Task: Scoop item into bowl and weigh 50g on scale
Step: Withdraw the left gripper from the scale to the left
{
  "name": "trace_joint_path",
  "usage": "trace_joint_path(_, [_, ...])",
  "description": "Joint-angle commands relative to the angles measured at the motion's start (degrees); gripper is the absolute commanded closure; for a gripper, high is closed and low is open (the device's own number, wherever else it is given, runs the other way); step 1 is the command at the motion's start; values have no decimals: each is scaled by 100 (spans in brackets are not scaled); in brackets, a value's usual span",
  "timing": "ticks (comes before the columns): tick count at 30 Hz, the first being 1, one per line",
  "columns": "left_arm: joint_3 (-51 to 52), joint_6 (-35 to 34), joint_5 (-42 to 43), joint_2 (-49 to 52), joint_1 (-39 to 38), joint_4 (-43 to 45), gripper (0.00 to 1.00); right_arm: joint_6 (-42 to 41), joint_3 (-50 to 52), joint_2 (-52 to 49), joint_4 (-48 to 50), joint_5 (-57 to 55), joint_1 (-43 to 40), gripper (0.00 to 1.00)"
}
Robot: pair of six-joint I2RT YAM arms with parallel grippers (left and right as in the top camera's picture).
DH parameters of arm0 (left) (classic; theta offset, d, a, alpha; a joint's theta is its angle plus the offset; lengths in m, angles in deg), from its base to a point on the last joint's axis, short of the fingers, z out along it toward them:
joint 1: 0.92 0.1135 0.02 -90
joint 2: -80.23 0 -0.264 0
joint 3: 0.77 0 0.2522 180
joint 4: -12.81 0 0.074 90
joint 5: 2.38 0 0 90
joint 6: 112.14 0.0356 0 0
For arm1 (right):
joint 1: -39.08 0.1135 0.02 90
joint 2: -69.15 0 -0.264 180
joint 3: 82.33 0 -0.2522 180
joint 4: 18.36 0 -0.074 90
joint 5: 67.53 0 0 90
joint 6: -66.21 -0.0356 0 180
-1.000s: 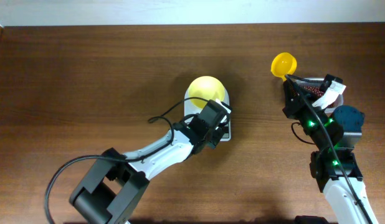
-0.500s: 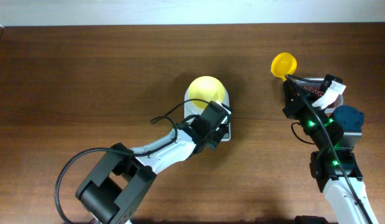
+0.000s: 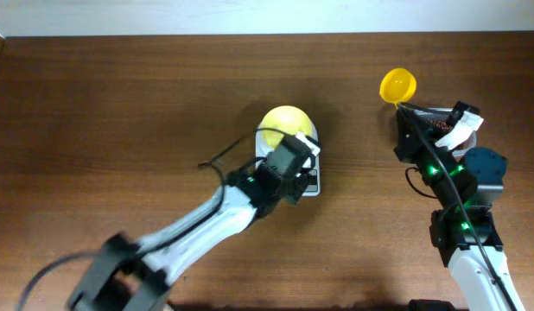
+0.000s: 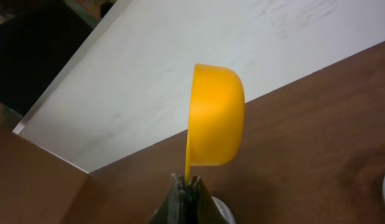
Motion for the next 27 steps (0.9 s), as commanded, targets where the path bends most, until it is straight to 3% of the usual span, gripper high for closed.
trace_joint_path(1, [-7, 87, -42, -1169, 7, 120, 100, 55, -35, -9, 59, -256, -44, 96])
trace_joint_path(5, [-7, 85, -811, -2262, 417, 579, 100, -269, -35, -9, 160, -870, -44, 96])
trace_joint_path(7, [-7, 87, -1475, -2599, 1021, 940, 100, -264, -35, -11, 374, -1123, -44, 96])
trace_joint_path(9, [-7, 87, -1626, -2610, 1565, 1200, 100, -262, -35, -39, 560, -1397, -44, 96])
trace_joint_path(13, [-4, 85, -1624, -2330, 2507, 2002, 100, -267, -35, -378, 1008, -1753, -44, 96])
trace_joint_path(16, [-4, 87, -1622, -1971, 2734, 2411, 100, -492, -74, -743, 1491, -1934, -44, 96])
trace_joint_path(20, [-4, 90, -1274, -1458, 2728, 2212, 100, -656, -435, -1202, 1770, -2129, -44, 96])
trace_joint_path(27, [-4, 306, -1637, -629, 2979, 2168, 100, -656, -1137, -1950, 1770, -2149, -44, 96])
